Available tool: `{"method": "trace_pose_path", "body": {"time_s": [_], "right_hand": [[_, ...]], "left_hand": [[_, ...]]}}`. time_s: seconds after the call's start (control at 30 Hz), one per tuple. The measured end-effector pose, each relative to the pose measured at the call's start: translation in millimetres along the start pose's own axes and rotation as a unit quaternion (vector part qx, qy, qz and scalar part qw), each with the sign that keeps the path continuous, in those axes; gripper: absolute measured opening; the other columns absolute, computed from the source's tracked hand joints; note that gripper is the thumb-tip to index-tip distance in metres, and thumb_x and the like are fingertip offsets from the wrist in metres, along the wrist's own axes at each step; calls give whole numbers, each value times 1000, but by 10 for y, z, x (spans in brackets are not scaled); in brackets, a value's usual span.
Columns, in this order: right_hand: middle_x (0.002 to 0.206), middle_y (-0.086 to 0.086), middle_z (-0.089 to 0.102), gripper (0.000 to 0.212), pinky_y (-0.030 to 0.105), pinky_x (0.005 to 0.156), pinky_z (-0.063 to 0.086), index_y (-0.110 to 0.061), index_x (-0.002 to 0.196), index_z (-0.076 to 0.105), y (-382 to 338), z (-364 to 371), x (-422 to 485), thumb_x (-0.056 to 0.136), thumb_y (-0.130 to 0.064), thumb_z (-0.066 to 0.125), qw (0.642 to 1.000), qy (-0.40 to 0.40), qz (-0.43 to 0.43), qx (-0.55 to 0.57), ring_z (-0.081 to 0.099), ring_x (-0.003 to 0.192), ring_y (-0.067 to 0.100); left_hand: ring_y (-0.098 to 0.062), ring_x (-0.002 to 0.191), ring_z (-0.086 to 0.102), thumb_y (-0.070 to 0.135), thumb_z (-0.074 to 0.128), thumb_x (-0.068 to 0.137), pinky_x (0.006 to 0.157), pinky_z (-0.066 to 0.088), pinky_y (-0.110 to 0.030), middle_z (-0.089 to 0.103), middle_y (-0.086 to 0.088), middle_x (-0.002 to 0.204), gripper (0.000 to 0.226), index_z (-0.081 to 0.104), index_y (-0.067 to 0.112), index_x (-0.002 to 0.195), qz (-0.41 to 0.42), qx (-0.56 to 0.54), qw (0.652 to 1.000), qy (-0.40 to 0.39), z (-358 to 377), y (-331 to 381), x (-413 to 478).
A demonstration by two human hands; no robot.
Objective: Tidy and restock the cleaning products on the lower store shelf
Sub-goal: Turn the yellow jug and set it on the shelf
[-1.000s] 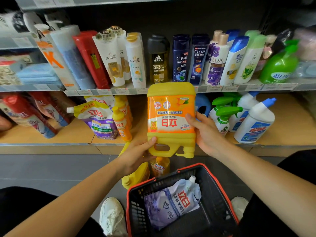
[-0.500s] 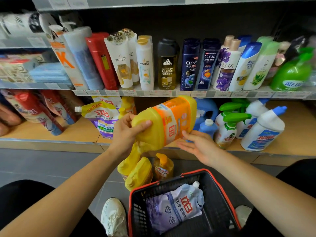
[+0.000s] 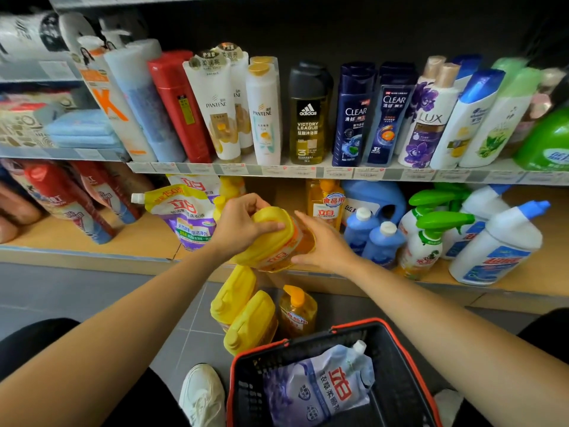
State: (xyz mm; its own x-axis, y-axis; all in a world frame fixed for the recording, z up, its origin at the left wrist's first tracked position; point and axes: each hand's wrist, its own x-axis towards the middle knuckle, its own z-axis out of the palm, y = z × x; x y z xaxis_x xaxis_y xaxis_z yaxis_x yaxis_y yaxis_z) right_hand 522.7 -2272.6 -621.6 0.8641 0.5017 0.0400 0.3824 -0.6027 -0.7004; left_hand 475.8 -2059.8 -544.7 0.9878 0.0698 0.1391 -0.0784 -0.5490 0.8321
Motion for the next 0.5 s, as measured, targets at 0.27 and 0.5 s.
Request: {"method": "trace_pose_path", "body": {"time_s": [0.27,0.5], "right_hand": [[118,-13,66,79,44,93,54,-31,130,54,256,340,313,62,-53,87,993,64,11,98,60,112,10],[113,-10,70,65,11,78,48,-26,121,60,382,678,412,67,-51,86,974,161,64,147,61,105,4]], "left_hand": [[-10,97,67,27,87,78,86,60,-35,71,4,103,37,69,16,108,40,86,988,-119,59,-47,425],[-11,130,52,16,81,85,104,44,-22,58,1,141,61,57,17,141,102,136,984,-51,129,-425,266]]}}
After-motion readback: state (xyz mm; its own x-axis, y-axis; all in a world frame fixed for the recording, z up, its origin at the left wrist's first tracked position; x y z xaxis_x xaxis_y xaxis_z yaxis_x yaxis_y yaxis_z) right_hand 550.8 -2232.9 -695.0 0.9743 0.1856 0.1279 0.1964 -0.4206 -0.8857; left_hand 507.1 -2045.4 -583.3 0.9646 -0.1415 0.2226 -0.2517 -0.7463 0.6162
